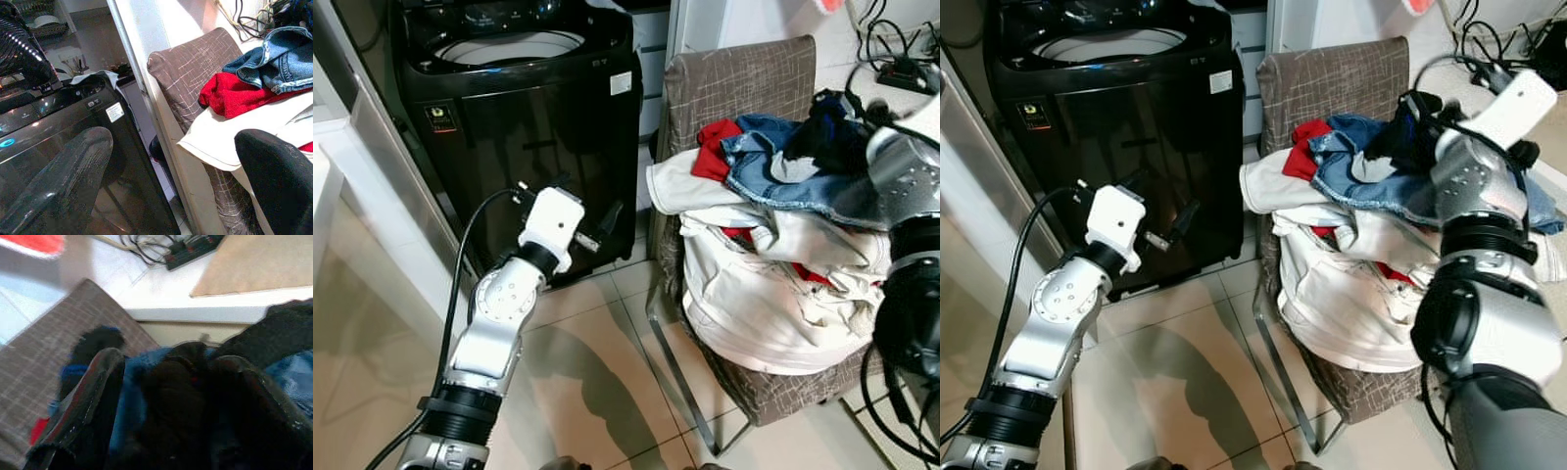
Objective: Clothes washing
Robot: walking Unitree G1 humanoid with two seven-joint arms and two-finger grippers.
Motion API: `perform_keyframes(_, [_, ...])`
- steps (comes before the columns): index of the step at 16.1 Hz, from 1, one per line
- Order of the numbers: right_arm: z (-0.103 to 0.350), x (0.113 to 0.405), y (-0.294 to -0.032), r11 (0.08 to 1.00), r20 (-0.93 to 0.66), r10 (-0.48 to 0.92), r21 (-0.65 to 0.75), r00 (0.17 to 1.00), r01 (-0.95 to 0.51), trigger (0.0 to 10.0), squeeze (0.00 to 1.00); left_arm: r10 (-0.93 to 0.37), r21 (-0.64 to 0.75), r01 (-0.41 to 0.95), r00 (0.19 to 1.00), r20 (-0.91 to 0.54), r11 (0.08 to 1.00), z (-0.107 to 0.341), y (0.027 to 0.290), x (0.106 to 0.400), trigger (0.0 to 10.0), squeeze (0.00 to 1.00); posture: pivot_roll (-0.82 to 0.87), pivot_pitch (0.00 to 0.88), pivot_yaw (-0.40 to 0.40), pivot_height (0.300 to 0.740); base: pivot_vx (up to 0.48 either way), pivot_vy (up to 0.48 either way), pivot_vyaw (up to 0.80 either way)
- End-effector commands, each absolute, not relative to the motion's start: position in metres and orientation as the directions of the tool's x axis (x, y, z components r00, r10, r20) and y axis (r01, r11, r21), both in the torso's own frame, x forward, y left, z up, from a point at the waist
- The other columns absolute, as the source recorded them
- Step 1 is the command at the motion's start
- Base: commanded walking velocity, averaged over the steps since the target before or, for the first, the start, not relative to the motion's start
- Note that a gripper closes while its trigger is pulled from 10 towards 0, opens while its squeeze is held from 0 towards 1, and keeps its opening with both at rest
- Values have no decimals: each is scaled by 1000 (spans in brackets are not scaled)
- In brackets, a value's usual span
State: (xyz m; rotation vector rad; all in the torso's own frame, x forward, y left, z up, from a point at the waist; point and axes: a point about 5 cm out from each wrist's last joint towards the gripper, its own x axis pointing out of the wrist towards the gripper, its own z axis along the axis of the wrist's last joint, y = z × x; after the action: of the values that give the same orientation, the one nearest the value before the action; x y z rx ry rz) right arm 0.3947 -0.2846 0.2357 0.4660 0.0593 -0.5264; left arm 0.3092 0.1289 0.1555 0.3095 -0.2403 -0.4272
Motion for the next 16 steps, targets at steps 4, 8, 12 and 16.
perform_keyframes(4, [237, 395, -293, 738, -205, -488, 422, 848, 527, 10000, 0, -450, 360, 370, 877, 169, 857, 162, 132, 309, 10000, 0, -14, 0, 12, 740, 0, 0, 0])
perform_keyframes(8, [235, 397, -289, 732, -201, -473, 453, 858, 509, 0, 0, -445, 364, 365, 880, 164, 857, 161, 134, 308, 10000, 0, -8, 0, 12, 740, 0, 0, 0])
perform_keyframes(12, [232, 398, -285, 738, -202, -458, 457, 866, 497, 0, 0, -444, 365, 364, 881, 164, 857, 161, 134, 307, 10000, 0, -5, 0, 4, 740, 0, 0, 0])
perform_keyframes(16, [221, 399, -277, 784, -187, -436, 402, 880, 474, 0, 0, -445, 364, 366, 881, 163, 857, 161, 133, 308, 10000, 0, -8, 0, 4, 740, 0, 0, 0])
